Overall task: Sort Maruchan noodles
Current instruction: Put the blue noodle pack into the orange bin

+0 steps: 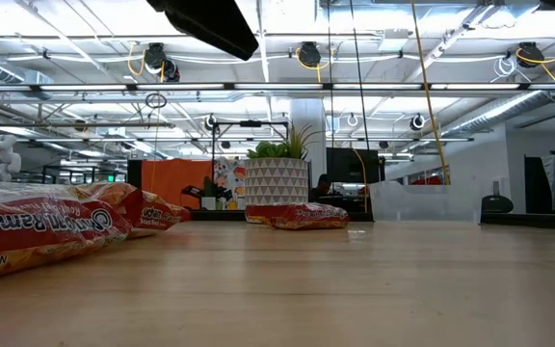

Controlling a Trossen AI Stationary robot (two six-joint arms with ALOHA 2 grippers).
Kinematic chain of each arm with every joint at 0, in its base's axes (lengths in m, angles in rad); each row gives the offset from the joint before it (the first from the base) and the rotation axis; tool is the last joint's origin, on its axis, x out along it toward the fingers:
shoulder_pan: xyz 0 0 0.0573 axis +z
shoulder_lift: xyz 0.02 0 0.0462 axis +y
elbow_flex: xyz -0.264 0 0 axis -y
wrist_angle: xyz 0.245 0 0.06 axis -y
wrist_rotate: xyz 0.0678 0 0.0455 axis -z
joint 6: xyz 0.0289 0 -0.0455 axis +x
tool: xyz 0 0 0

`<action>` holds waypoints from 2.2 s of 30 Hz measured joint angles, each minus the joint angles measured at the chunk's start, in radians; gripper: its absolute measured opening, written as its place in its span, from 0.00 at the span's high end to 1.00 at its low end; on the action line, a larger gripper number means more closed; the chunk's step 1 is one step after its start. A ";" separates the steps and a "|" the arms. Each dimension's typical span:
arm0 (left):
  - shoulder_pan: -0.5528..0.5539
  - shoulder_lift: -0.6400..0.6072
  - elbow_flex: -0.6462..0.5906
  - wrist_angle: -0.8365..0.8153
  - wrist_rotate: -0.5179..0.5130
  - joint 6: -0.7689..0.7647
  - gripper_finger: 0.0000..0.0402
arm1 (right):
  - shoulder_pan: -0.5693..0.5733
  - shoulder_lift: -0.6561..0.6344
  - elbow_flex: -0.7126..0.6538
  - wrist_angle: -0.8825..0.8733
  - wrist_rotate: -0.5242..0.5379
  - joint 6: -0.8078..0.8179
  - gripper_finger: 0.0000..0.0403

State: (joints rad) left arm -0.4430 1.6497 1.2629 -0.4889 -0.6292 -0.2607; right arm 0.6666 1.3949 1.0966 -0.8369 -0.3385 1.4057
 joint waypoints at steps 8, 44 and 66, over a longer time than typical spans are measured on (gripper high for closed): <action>0.000 0.000 0.000 0.000 0.000 0.000 0.47 | 0.000 0.000 0.000 -0.001 0.027 -0.107 0.29; 0.015 0.000 0.000 0.000 0.000 -0.002 0.47 | -0.073 0.000 -0.421 0.754 -0.351 -0.496 0.77; 0.016 0.000 0.000 0.000 0.000 -0.006 0.47 | -0.061 0.000 -0.197 0.467 -0.448 -0.235 1.00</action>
State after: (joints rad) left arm -0.4267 1.6497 1.2629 -0.4892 -0.6289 -0.2665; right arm 0.6053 1.3952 0.8997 -0.3699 -0.7864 1.1710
